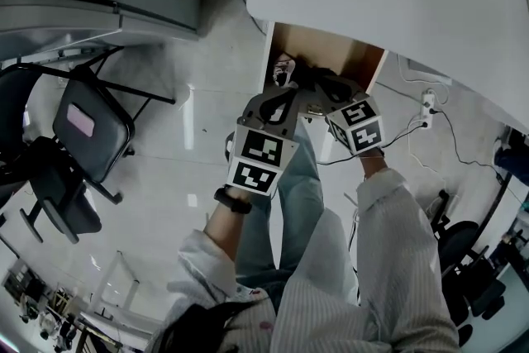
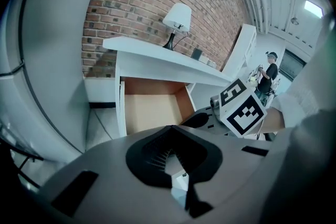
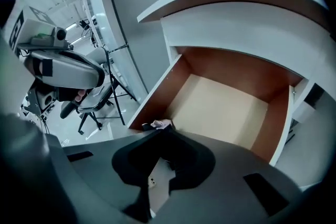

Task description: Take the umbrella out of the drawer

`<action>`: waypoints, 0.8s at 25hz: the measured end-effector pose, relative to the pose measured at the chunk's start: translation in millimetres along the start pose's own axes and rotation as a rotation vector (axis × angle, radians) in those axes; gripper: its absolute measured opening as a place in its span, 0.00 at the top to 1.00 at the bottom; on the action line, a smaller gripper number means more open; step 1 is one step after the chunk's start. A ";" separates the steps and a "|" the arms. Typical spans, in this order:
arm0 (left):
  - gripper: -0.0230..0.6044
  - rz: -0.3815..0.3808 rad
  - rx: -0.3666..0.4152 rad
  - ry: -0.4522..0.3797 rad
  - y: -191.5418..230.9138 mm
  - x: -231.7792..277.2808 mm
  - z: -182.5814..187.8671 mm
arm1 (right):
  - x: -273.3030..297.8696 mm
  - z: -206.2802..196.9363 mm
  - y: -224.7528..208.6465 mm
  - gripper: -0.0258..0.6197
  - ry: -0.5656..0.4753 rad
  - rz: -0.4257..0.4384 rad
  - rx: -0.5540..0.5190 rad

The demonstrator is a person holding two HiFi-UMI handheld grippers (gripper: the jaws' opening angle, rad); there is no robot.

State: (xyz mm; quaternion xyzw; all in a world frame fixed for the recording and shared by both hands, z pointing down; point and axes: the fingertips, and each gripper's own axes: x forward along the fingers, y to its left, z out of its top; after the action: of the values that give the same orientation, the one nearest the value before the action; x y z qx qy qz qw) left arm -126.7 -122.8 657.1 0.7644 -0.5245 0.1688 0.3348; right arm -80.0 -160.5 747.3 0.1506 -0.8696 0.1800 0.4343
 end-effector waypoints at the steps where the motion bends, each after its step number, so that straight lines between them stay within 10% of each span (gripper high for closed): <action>1: 0.95 0.001 -0.006 0.009 1.7 2.4 -4.5 | 4.8 -1.3 -0.3 0.90 0.005 0.004 -0.010; 20: 0.95 0.009 -0.112 0.135 28.6 45.3 -57.0 | 72.0 -47.3 -9.5 0.51 0.272 0.112 -0.205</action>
State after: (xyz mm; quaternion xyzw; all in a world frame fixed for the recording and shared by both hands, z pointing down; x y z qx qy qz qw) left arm -129.8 -121.2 735.2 0.7291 -0.5128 0.1916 0.4107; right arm -84.4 -155.5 833.6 0.0310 -0.8236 0.1331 0.5504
